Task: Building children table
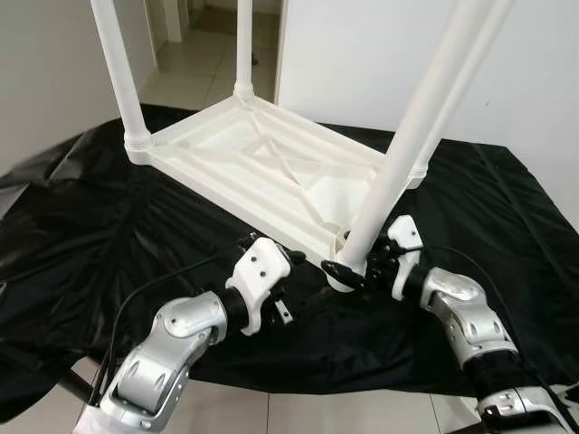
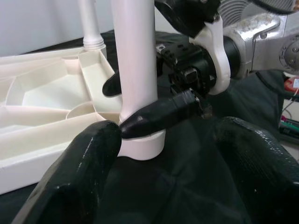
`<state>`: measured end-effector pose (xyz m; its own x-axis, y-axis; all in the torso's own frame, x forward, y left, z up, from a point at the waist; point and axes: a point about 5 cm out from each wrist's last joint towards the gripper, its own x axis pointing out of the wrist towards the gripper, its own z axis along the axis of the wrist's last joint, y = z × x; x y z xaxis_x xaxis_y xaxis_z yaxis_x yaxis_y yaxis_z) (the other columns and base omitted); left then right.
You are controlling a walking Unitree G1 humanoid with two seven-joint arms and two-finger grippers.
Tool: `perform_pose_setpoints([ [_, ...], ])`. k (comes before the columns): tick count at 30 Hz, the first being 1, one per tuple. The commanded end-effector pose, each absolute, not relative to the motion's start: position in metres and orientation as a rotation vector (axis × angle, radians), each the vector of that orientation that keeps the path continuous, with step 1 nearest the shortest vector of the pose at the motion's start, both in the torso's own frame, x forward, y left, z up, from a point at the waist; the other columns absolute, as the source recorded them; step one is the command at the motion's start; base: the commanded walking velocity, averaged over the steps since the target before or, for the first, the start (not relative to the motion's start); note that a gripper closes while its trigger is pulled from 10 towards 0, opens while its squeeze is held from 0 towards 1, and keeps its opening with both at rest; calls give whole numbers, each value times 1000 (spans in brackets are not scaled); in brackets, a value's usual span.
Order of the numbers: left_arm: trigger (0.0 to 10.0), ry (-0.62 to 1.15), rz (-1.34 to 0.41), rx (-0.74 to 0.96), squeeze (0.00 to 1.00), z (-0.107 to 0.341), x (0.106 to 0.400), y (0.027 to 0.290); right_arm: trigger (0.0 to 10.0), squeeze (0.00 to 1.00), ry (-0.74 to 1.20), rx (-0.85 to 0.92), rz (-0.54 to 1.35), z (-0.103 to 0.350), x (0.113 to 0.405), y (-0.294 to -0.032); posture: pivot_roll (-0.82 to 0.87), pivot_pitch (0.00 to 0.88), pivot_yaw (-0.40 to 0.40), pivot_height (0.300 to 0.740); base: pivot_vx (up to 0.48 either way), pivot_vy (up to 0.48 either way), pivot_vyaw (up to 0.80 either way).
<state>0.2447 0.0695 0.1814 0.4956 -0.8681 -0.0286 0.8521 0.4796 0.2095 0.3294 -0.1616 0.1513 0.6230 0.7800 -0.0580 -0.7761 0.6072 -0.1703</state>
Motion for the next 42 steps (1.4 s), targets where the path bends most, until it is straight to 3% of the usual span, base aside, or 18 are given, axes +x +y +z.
perform_pose_setpoints([
  [1, 10000, -81, -1049, 199, 0, 181, 240, 64, 10000, 0, 0, -187, 912, 145, 336, -156, 95, 95, -121, 740, 0, 0, 0],
  [6, 10000, -79, -1047, 204, 0, 182, 238, 63, 10000, 0, 9, -160, 912, 142, 345, -149, 95, 95, -121, 740, 0, 0, 0],
  [7, 10000, -82, -1042, 206, 0, 182, 238, 63, 3255, 0, 12, -152, 909, 142, 346, -148, 107, 101, -126, 740, 0, 0, 0],
  [8, 10000, -83, -1037, 209, 0, 183, 238, 63, 0, 0, 15, -143, 903, 141, 348, -147, 107, 101, -126, 740, 0, 0, 0],
  [23, 10000, -88, -1045, 200, 0, 184, 243, 58, 0, 0, -79, -43, 708, 137, 337, -147, 52, 101, -109, 740, 0, 0, 0],
  [29, 10000, -100, -1057, 196, 0, 186, 247, 54, 0, 0, -97, -19, 513, 136, 328, -142, 30, 100, -104, 740, 0, 0, 0],
  [33, 10000, -113, -1069, 192, 0, 189, 253, 50, 0, 0, -83, -15, 257, 131, 320, -136, 9, 98, -92, 740, 0, 0, 0],
  [39, 10000, -124, -1095, 196, 0, 191, 255, 44, 0, 0, -82, 12, 67, 128, 313, -119, 2, 95, -93, 740, 0, 0, 0],
  [42, 10000, -127, -1100, 200, 0, 191, 255, 43, 0, 0, -81, 31, 62, 129, 310, -110, 3, 97, -94, 740, 0, 0, 0],
])
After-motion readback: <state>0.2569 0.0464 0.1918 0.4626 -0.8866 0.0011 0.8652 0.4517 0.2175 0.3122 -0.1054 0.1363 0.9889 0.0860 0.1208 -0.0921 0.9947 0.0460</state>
